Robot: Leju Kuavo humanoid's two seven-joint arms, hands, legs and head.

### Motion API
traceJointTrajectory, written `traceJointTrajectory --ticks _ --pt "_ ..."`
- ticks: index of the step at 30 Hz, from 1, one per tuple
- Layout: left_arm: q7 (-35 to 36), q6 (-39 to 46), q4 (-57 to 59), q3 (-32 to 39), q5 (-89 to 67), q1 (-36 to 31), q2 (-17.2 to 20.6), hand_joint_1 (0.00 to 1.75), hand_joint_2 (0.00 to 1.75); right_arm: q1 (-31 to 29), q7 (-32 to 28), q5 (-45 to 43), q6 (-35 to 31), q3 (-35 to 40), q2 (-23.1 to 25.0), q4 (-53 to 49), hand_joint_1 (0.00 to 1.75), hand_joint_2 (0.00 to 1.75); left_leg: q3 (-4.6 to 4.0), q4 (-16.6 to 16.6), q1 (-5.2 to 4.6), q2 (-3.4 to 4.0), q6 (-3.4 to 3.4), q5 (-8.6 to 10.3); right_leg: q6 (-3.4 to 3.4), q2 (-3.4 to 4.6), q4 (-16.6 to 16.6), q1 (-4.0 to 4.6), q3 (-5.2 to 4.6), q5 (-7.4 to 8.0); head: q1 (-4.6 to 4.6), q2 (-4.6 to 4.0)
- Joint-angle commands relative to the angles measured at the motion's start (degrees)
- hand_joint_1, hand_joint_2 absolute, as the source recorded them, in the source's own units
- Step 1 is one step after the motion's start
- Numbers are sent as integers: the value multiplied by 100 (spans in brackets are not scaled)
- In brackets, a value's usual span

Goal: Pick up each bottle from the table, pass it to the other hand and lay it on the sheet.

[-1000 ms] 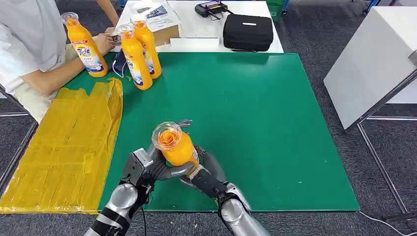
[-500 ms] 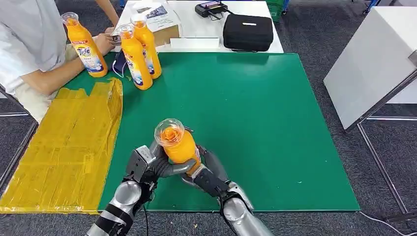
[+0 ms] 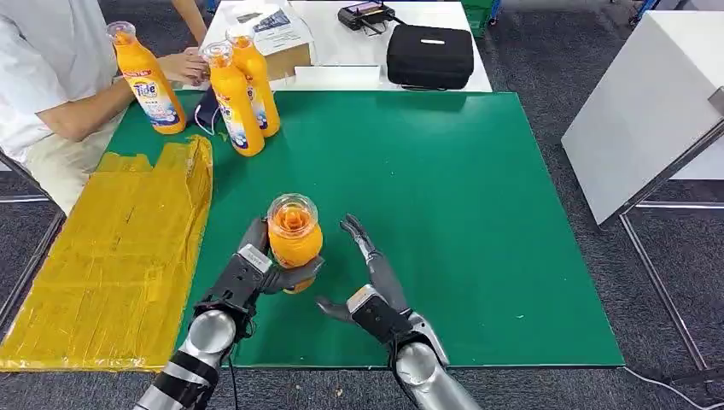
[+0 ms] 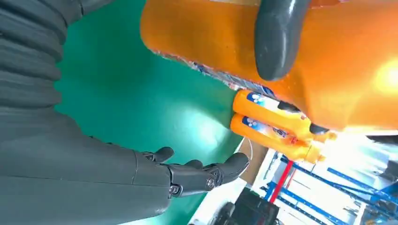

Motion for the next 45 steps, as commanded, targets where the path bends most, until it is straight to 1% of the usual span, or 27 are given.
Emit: traceJointTrajectory --ticks 1,4,5,6,7,8,9,11,12,14,15,16,18,19,20,22,24,27,28,31,32,33,35,37,38,41,45 --pt "1063 2288 607 423 -3006 -926 423 175 175 182 -124 -79 -213 -278 -223 -885 0 175 18 8 11 -13 -12 -8 -13 3 4 9 24 -11 -4 0" --pt "1869 2835 1459 727 -4887 -1426 630 175 175 227 -199 -229 -262 -336 -227 -1216 0 175 30 9 13 -11 -15 -12 -17 8 7 10 34 -15 -2 0" --pt "2313 3040 1814 871 -5955 -1616 700 175 175 206 -226 -317 -261 -339 -235 -1289 0 175 18 1 8 -9 -11 -2 -11 4 1 6 21 -6 -2 0" --pt "2644 3040 2000 963 -6613 -1720 769 175 175 180 -251 -368 -275 -344 -227 -1310 0 175 29 2 13 -8 -14 -6 -15 8 0 11 34 -9 -2 0" --pt "2672 3040 2206 1039 -6722 -1827 803 175 175 153 -258 -380 -286 -339 -227 -1318 0 175 16 -1 7 2 -9 0 -9 12 0 6 15 -1 -2 0" --pt "2704 3040 2406 1075 -6875 -1931 854 175 175 130 -266 -397 -295 -334 -226 -1324 0 175 32 4 13 0 -13 -8 -14 16 2 11 34 -8 -2 0" --pt "3066 3040 2594 673 -6938 -2078 1113 175 175 104 -284 -430 -291 -319 -227 -1320 0 175 17 -1 8 1 -8 0 -9 11 1 8 17 -2 -2 0" --pt "3723 3040 3215 -239 -6938 -2473 1449 175 175 44 -311 -464 -278 -265 -235 -1311 0 175 46 6 19 2 -16 -15 -18 22 3 16 49 -15 -4 0" --pt "3783 3040 3645 -459 -6938 -2678 1491 175 175 2 -348 -491 -281 -216 -237 -1330 0 175 30 5 13 -8 -11 -5 -13 6 5 11 34 -11 -2 0" --pt "3902 3040 4160 -831 -6938 -2919 1544 175 175 -41 -379 -534 -273 -137 -273 -1384 0 175 36 6 17 -19 -12 -6 -14 -2 4 13 44 -16 -2 0" --pt "3876 3040 4337 -910 -6938 -2990 1538 175 175 -53 -384 -544 -274 -107 -290 -1407 0 175 20 1 9 -6 -7 2 -8 4 3 7 21 -6 0 0" --pt "3894 3040 4450 -993 -6938 -3036 1536 175 175 -63 -390 -559 -273 -87 -300 -1419 0 175 35 6 15 2 -11 -7 -12 16 4 12 36 -11 -4 0" --pt "3930 2977 4757 -1158 -6935 -3130 1479 175 175 -106 -400 -583 -269 -6 -342 -1442 0 175 14 0 8 -4 -4 4 -6 3 3 6 15 -2 -2 0" --pt "3773 3030 5026 -1027 -6924 -3211 1424 175 175 -122 -410 -594 -271 25 -359 -1452 0 175 27 3 11 -9 -7 -2 -9 3 2 8 32 -9 0 0" --pt "3741 3002 5101 -988 -6916 -3215 1407 175 175 -126 -414 -604 -273 31 -362 -1462 0 175 11 -2 5 -3 -3 6 -4 3 1 3 11 0 2 0" --pt "3516 2927 5350 -730 -6789 -3235 1314 175 175 -141 -420 -616 -273 82 -407 -1489 0 175 17 2 7 6 -5 1 -6 13 2 4 18 -2 -2 0" --pt "3497 2798 5451 -637 -6777 -3197 1293 175 175 -141 -419 -635 -284 79 -423 -1496 0 175 28 5 12 3 -8 -5 -9 14 1 8 32 -8 4 0" --pt "3364 2705 5539 -454 -6657 -3076 1281 175 175 -142 -418 -656 -298 72 -444 -1503 0 175 30 0 8 10 -8 -5 -8 22 -2 6 32 -5 -2 0" --pt "3359 2724 5538 -450 -6657 -3055 1284 175 175 -142 -418 -656 -299 70 -446 -1504 0 175 43 5 14 9 -12 -13 -12 25 -2 10 47 -11 2 0" --pt "3359 2724 5538 -450 -6657 -3055 1284 175 175 -142 -418 -656 -299 70 -446 -1504 0 175 17 1 7 7 -6 0 -5 14 0 5 18 -2 -2 0" --pt "3315 2688 5546 -407 -6626 -3053 1273 175 175 -141 -418 -658 -300 74 -448 -1505 0 175 35 9 14 2 -10 -13 -10 17 2 11 42 -13 0 0" --pt "3275 2665 5549 -358 -6587 -3036 1259 175 175 -143 -418 -659 -301 76 -452 -1504 0 175 26 7 12 4 -7 -7 -7 16 0 9 31 -8 0 0" --pt "3154 2623 5567 -210 -6467 -2922 1226 175 175 -139 -416 -664 -304 82 -457 -1496 0 175 39 10 14 6 -9 -15 -9 22 2 10 44 -14 0 0" --pt "3114 2615 5584 -149 -6410 -2859 1211 175 175 -134 -416 -663 -303 91 -455 -1486 0 175 25 -1 7 7 -5 -3 -5 16 -2 4 26 -4 -2 0" --pt "3082 2557 5608 -102 -6377 -2832 1199 175 175 -132 -417 -663 -303 99 -455 -1475 0 175 40 4 12 5 -8 -12 -8 20 -2 8 45 -11 0 0" --pt "2996 2467 5635 17 -6269 -2763 1179 175 175 -129 -418 -663 -302 108 -460 -1460 0 175 38 2 11 6 -8 -10 -8 21 -4 7 43 -9 0 0" --pt "2796 2120 5670 264 -6042 -2734 1108 175 175 -147 -371 -639 -313 97 -469 -1438 0 175 24 -2 7 4 -5 -2 -5 13 -3 4 27 -4 0 0"
